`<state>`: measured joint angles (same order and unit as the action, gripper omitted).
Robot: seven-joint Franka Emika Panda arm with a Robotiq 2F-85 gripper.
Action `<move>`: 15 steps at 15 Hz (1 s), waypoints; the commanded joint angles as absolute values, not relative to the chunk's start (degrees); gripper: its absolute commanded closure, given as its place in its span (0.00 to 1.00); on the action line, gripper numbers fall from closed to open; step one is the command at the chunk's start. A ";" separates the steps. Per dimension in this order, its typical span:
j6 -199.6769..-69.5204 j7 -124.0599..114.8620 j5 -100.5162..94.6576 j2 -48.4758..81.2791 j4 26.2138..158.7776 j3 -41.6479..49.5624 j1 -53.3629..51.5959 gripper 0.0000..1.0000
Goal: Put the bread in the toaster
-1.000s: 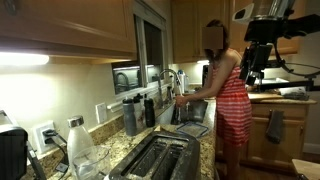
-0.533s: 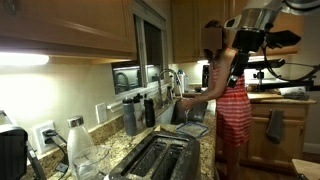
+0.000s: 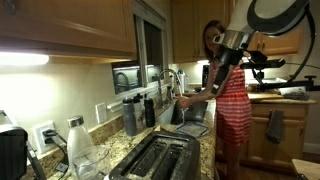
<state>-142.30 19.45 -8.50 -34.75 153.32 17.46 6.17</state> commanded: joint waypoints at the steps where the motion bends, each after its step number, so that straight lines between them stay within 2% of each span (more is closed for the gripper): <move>1: -145.89 19.85 -7.58 -27.95 149.77 17.54 6.90 0.00; 15: -147.84 20.01 -6.74 -24.73 147.97 14.51 5.17 0.00</move>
<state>-145.64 19.50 -8.00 -26.32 148.90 15.51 5.83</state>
